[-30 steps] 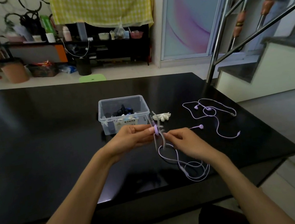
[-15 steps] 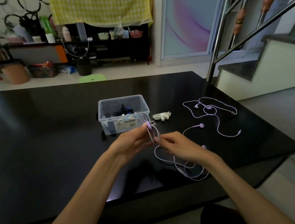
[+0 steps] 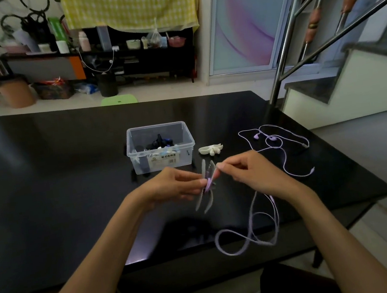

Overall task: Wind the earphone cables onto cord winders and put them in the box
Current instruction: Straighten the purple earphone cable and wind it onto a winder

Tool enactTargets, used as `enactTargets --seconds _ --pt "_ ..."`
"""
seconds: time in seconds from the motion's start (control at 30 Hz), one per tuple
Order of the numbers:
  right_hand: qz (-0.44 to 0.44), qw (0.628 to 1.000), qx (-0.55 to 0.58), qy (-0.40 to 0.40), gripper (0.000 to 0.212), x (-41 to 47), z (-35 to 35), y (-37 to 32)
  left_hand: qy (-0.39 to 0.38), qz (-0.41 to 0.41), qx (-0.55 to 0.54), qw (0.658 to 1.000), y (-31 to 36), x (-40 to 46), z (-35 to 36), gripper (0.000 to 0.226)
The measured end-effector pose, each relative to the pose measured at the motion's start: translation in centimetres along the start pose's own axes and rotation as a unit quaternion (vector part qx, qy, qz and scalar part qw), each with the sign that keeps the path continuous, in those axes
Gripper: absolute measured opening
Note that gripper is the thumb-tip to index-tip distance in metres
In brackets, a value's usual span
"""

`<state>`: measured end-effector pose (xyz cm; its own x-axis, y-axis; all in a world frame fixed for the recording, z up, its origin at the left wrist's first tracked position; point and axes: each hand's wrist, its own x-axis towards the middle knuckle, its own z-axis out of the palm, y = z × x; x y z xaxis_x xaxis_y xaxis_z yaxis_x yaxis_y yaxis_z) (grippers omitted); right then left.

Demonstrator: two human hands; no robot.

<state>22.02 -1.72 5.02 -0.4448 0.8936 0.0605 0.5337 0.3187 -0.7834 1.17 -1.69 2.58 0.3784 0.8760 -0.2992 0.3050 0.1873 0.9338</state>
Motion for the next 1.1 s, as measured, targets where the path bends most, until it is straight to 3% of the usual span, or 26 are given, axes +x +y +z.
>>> enactTargets --seconds 0.1,0.23,0.4,0.47,0.57,0.67,0.8,1.1 --pt "-0.023 0.999 0.005 0.027 0.004 -0.5 -0.7 0.2 -0.088 -0.019 0.06 0.994 0.4 -0.7 -0.1 0.024" --pt "-0.014 1.0 0.011 -0.009 0.014 -0.6 -0.8 0.2 -0.175 -0.041 0.092 0.98 0.6 -1.3 -0.3 0.025" --pt "0.052 0.992 0.069 -0.089 0.025 -1.0 -1.6 0.1 -0.231 0.029 0.041 0.972 0.3 -1.7 -0.7 0.028" --pt "0.057 0.99 0.091 -0.092 0.021 -1.0 -1.5 0.4 -0.212 0.063 -0.012 0.975 0.6 -1.9 -0.6 0.03" --pt "0.076 0.988 0.118 -0.057 0.019 -0.6 -0.6 1.1 -0.117 0.097 -0.114 0.982 1.2 -1.8 -0.6 0.033" --pt "0.073 0.99 0.123 -0.015 0.019 0.4 0.9 1.5 -0.031 0.11 -0.144 0.983 0.7 -1.0 -0.5 0.032" --pt "0.061 0.993 0.102 -0.004 0.016 1.3 2.7 2.2 0.038 0.07 -0.176 0.981 0.0 -0.2 -0.1 0.029" --pt "0.039 0.999 0.034 0.011 0.012 2.0 3.2 3.1 0.094 -0.031 -0.299 0.949 -0.4 0.6 0.2 0.018"
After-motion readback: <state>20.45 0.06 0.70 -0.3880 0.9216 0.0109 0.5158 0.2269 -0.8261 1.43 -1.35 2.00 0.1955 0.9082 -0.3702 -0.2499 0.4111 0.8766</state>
